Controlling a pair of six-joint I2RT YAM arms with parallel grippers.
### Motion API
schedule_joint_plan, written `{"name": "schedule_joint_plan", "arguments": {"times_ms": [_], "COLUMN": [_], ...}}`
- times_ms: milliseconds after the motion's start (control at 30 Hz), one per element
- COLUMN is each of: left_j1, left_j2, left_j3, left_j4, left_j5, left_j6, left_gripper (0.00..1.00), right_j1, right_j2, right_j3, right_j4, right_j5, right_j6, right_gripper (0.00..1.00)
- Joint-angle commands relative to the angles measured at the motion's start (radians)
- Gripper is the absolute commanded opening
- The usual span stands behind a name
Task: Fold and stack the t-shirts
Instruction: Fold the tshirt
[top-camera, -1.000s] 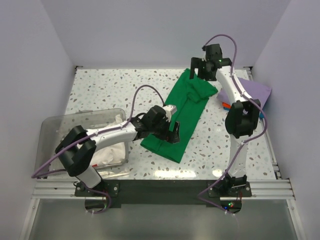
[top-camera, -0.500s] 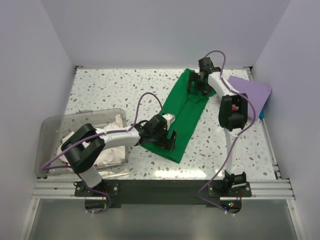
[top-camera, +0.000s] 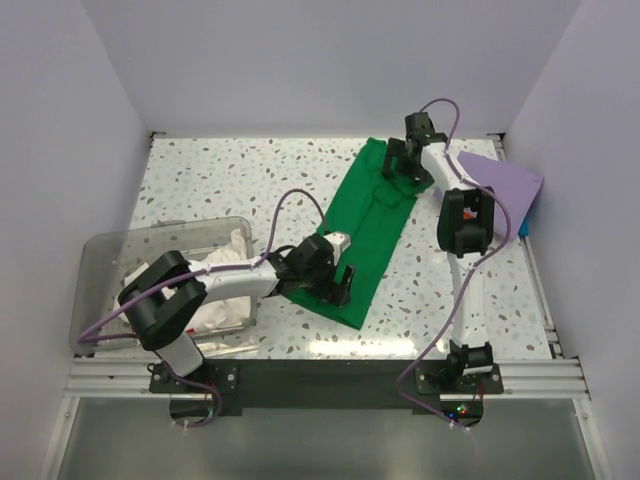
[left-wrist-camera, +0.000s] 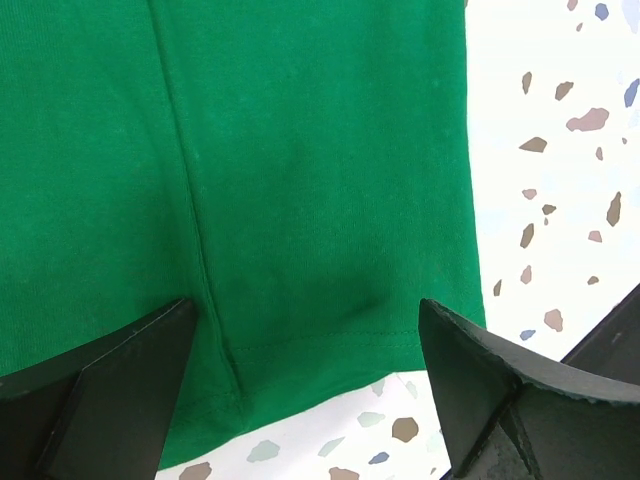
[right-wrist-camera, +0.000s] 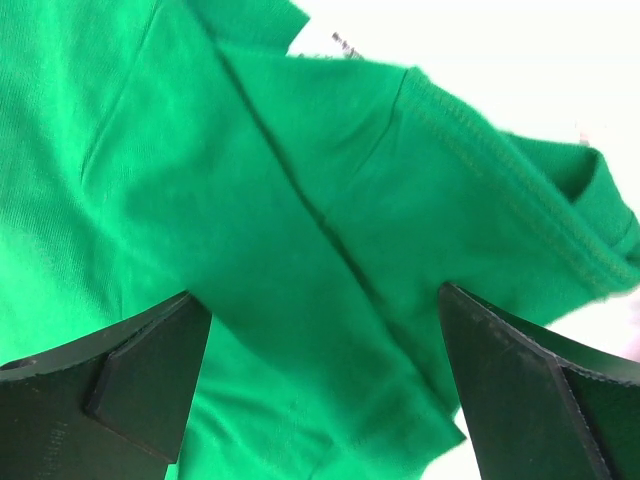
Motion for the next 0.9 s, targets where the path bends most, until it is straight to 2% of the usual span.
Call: {"name": "schedule_joint_plan", "arguments": {"times_ms": [0, 100, 300, 867], "left_j1": [-0.018, -0.029, -0.054, -0.124], "left_j2": [0.014, 0.009, 0.02, 0.003], "left_j3": [-0.013, -0.021, -0.03, -0.004], "left_j4": [-0.102, -0.084, -0.059, -0.015], "left_j5": [0.052, 0.1, 0.159, 0.228], "left_j6": [-0.003, 0.016, 0.031, 0.019], "left_gripper": [0.98, 0.98, 0.98, 0.98], "right_j1": [-0.005, -0.004, -0.005, -0.008], "right_j2": [0.085, 0.163, 0.226, 0.206], "right_j3": [0.071, 0.198, 0.298, 0.314], "right_j4": [-0.021, -0.05, -0.037, 0.181], "right_j5": [0.024, 0.027, -0.011, -0.25], "right_j6": [0.007, 0.021, 0.058, 0.109], "right_gripper": [0.99, 0.99, 0.99, 0.99]}}
